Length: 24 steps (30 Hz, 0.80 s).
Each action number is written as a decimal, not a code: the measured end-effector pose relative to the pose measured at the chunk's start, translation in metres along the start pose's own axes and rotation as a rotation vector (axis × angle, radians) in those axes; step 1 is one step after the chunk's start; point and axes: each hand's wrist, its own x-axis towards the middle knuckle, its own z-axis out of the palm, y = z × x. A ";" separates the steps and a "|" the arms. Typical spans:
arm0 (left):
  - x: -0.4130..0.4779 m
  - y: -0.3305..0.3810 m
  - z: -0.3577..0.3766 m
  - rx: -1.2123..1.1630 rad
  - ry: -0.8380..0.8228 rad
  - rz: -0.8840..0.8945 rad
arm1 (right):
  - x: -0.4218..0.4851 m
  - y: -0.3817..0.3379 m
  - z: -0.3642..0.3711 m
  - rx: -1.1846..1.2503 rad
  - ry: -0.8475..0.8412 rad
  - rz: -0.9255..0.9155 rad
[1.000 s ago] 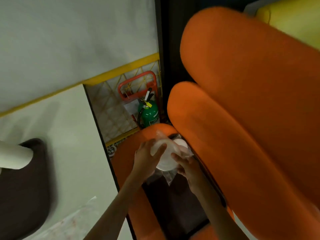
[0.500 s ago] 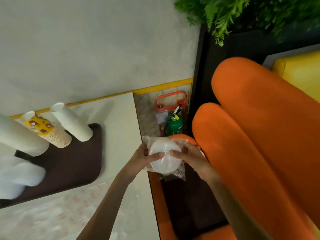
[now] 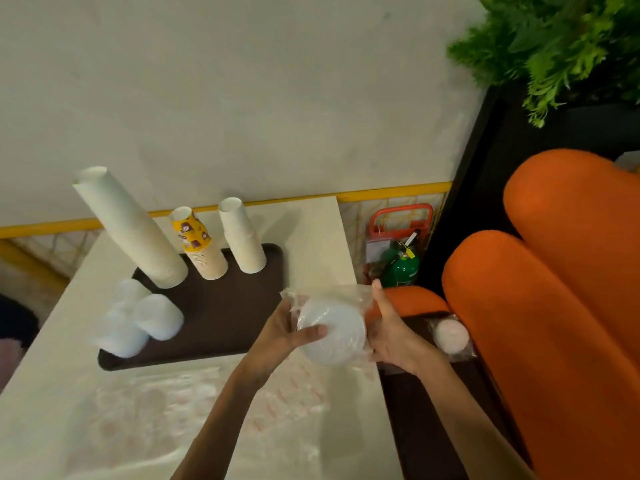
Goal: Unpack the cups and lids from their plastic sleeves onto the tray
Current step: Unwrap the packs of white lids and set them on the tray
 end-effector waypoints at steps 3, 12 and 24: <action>-0.012 0.001 -0.029 0.025 -0.054 -0.032 | 0.015 -0.017 0.034 0.177 -0.067 -0.148; -0.043 -0.016 -0.114 -0.026 -0.023 -0.069 | 0.051 -0.092 0.109 0.217 -0.097 -0.408; -0.049 -0.023 -0.181 -0.002 0.078 0.029 | 0.085 -0.043 0.154 -0.129 0.034 -0.359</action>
